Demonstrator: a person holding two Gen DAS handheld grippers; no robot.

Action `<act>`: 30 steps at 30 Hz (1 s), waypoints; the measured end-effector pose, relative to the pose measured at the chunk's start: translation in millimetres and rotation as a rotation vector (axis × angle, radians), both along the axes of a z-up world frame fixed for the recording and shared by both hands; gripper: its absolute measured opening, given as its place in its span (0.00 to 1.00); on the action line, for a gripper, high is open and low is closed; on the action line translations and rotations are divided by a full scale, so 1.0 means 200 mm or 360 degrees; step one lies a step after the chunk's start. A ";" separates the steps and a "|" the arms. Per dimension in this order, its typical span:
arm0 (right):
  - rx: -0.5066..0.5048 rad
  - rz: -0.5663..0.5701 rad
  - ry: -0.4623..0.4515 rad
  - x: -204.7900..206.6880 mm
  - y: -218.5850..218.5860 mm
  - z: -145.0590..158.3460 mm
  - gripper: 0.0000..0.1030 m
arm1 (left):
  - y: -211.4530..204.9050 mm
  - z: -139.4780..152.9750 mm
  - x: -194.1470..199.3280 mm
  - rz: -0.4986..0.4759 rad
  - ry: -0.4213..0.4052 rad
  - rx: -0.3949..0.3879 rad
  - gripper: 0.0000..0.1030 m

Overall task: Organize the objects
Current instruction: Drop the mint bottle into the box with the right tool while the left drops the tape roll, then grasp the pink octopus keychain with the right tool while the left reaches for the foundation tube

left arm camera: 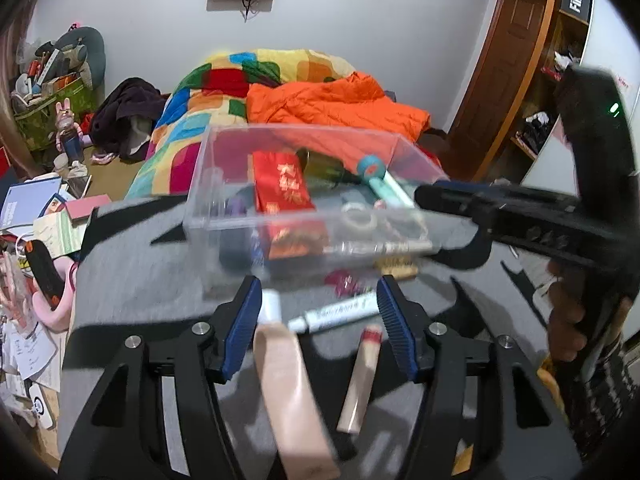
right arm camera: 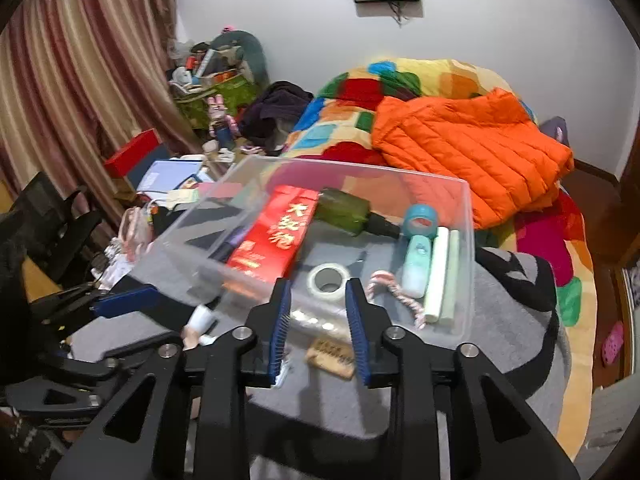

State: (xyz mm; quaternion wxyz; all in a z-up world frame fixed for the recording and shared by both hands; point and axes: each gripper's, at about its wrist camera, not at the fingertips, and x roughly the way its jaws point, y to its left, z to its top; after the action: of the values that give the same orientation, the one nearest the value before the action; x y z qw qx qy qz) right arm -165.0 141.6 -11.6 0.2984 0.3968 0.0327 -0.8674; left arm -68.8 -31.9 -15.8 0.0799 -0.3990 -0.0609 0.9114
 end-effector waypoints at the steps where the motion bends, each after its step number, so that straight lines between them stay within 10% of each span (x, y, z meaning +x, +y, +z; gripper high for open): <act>1: -0.0002 0.0023 -0.0003 0.02 -0.01 0.00 0.29 | 0.00 -0.02 0.01 0.0000 -0.0018 -0.0013 0.59; 11: 0.0113 0.0133 -0.0099 0.08 -0.15 -0.15 0.33 | -0.08 -0.24 0.06 0.0083 -0.0207 -0.0077 0.59; 30: 0.0298 0.0146 -0.0200 -0.01 -0.34 -0.40 0.36 | -0.14 -0.25 0.08 0.0037 -0.0183 -0.0121 0.47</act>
State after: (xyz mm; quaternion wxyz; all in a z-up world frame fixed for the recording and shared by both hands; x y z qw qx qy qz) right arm -166.7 73.5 -92.5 0.3008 0.4747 0.1129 -0.8194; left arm -53.1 -60.3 -65.9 0.0505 -0.4527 -0.0354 0.8895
